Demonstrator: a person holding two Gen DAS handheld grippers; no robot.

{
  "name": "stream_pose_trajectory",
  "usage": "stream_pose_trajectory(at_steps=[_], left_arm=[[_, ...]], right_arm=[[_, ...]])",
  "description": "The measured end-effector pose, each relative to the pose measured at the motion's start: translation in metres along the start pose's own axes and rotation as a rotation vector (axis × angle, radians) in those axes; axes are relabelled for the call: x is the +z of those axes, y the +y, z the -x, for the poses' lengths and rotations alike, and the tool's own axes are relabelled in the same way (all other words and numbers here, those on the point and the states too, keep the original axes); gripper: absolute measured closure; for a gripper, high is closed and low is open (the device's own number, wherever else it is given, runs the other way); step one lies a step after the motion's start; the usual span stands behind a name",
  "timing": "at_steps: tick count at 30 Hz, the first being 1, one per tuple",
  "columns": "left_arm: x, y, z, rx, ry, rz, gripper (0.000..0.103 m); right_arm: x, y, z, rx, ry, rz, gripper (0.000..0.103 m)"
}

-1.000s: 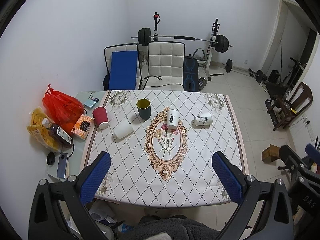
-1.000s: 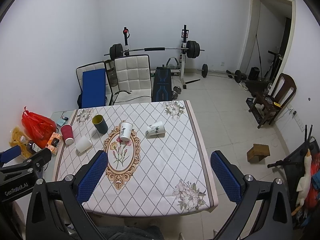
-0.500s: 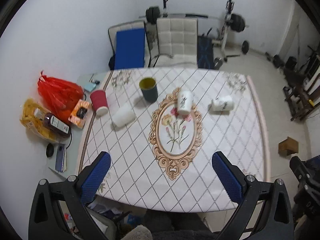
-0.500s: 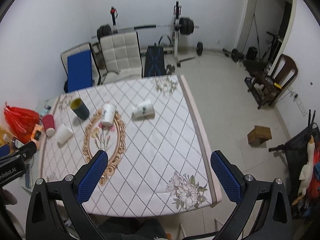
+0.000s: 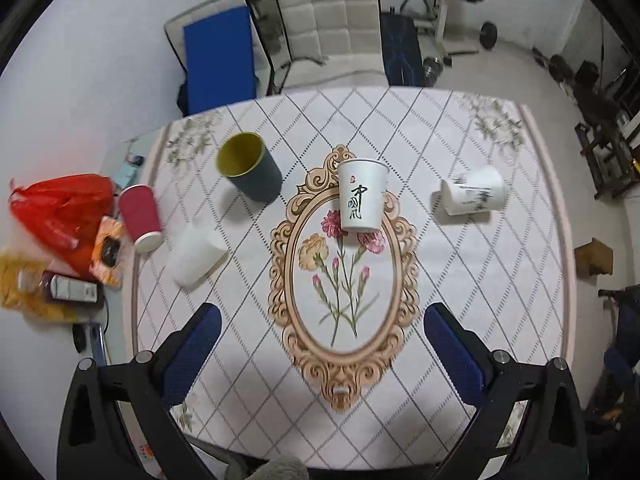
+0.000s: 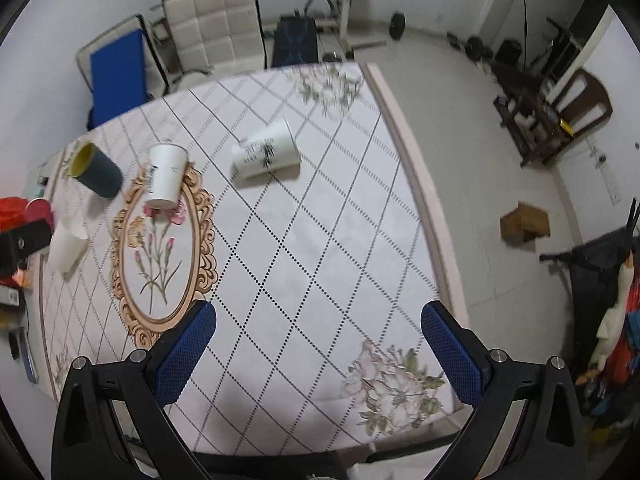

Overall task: Flip cup upside down
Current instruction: 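Reach the left gripper to the upright calligraphy paper cup and grasp it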

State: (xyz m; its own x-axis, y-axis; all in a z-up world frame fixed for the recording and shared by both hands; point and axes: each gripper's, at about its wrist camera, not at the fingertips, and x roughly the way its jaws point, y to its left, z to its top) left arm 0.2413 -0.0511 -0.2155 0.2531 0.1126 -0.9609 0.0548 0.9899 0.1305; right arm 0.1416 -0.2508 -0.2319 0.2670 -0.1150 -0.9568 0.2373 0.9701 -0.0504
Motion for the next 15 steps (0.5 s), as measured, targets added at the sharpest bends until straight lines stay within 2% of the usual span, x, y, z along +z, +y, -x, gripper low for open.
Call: stream_pose_trajectory(at_steps=[10, 15], left_arm=[[0.086, -0.012, -0.119, -0.076, 0.198, 0.001, 0.0], [0.111, -0.026, -0.159, -0.072, 0.235, -0.045, 0.0]], right_arm=[[0.044, 0.029, -0.112, -0.058, 0.173, 0.01, 0.0], [0.064, 0.048, -0.149, -0.072, 0.223, 0.04, 0.0]])
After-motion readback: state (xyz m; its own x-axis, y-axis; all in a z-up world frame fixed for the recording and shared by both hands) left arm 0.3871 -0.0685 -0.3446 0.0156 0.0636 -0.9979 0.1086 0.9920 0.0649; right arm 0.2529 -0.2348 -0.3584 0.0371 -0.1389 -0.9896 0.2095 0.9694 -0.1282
